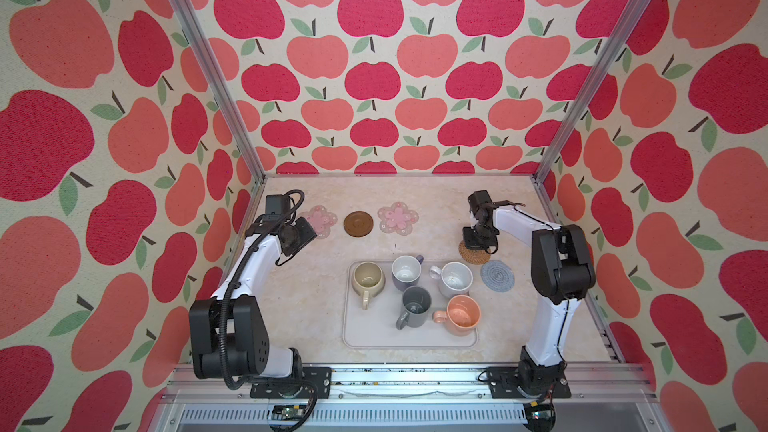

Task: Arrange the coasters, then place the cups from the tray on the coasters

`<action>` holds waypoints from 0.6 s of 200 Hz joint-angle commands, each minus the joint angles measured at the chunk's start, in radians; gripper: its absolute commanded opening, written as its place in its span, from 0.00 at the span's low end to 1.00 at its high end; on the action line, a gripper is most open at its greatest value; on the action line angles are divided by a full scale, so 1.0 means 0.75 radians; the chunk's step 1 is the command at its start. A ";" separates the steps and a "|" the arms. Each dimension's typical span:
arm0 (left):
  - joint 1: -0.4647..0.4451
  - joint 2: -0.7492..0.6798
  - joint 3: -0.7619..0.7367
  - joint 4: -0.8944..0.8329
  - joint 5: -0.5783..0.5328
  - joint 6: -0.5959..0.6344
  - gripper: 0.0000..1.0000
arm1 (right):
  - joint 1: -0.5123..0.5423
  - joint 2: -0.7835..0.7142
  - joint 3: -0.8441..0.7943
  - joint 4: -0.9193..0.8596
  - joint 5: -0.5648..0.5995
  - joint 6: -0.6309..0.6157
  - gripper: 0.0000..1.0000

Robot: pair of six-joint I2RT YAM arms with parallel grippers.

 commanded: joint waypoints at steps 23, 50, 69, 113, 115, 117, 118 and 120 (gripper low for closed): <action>-0.041 0.043 0.035 0.016 0.045 -0.006 0.49 | 0.017 -0.024 -0.135 -0.056 -0.042 0.067 0.15; -0.096 0.134 0.128 -0.011 0.074 0.007 0.49 | 0.025 -0.072 -0.114 -0.070 -0.040 0.062 0.17; -0.141 0.206 0.226 -0.050 0.082 0.032 0.49 | 0.030 -0.113 -0.074 -0.070 -0.061 0.049 0.25; -0.224 0.390 0.453 -0.110 0.096 0.070 0.50 | 0.060 -0.166 0.065 -0.063 -0.092 0.023 0.34; -0.226 0.398 0.464 -0.115 0.097 0.072 0.50 | 0.060 -0.165 0.072 -0.060 -0.095 0.023 0.34; -0.230 0.406 0.475 -0.119 0.096 0.074 0.50 | 0.061 -0.166 0.078 -0.058 -0.099 0.023 0.34; -0.233 0.408 0.478 -0.121 0.095 0.075 0.50 | 0.062 -0.165 0.081 -0.059 -0.101 0.022 0.34; -0.237 0.419 0.491 -0.125 0.095 0.078 0.50 | 0.061 -0.166 0.087 -0.056 -0.106 0.023 0.34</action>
